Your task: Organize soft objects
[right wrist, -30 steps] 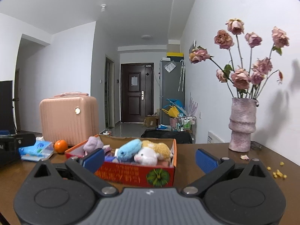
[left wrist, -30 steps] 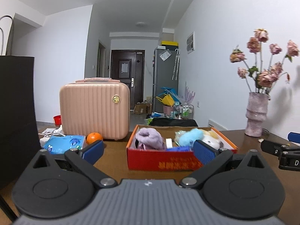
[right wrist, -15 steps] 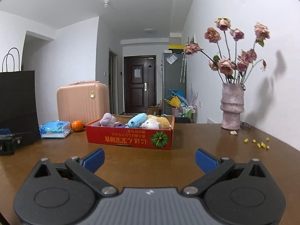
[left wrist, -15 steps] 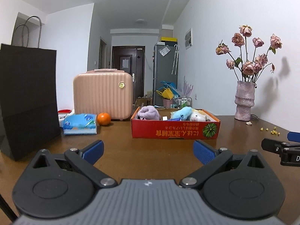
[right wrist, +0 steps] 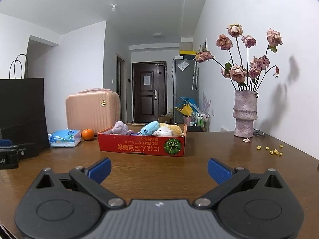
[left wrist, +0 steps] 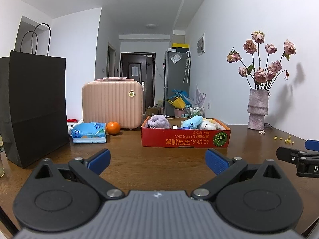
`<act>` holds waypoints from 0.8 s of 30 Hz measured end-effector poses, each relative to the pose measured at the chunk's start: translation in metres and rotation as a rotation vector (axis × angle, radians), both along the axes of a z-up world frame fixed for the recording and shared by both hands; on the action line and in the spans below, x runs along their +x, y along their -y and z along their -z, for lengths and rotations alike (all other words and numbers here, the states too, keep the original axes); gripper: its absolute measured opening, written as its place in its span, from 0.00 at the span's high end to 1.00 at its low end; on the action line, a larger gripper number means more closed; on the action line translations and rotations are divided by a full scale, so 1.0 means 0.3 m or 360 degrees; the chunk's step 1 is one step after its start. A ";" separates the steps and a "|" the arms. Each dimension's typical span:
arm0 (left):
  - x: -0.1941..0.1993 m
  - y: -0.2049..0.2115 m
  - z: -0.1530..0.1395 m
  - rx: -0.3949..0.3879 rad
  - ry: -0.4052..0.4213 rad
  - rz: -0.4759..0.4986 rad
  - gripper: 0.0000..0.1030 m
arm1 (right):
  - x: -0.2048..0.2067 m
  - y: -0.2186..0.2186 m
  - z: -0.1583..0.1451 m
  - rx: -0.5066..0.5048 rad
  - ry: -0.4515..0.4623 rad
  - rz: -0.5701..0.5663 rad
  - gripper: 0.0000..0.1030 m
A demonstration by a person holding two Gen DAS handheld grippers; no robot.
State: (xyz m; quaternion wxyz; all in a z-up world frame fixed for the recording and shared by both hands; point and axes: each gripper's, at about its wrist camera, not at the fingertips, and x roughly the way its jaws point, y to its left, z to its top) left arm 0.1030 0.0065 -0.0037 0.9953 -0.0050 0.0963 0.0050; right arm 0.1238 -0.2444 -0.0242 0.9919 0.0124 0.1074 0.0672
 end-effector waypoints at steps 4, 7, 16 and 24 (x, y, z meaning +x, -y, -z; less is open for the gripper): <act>-0.003 0.003 -0.002 -0.0002 0.0005 -0.0002 0.00 | -0.005 0.000 -0.004 0.0000 0.0006 -0.0001 0.00; -0.004 0.002 -0.002 -0.0003 0.0006 -0.0002 0.00 | -0.007 -0.001 -0.005 -0.0001 0.0009 -0.0002 0.00; -0.006 0.003 -0.002 0.0001 0.0005 -0.0001 0.00 | -0.015 -0.006 -0.003 -0.0001 0.0011 -0.0003 0.00; -0.004 0.002 -0.002 0.0003 -0.0001 0.0002 0.00 | -0.014 -0.005 -0.004 0.0000 0.0010 -0.0004 0.00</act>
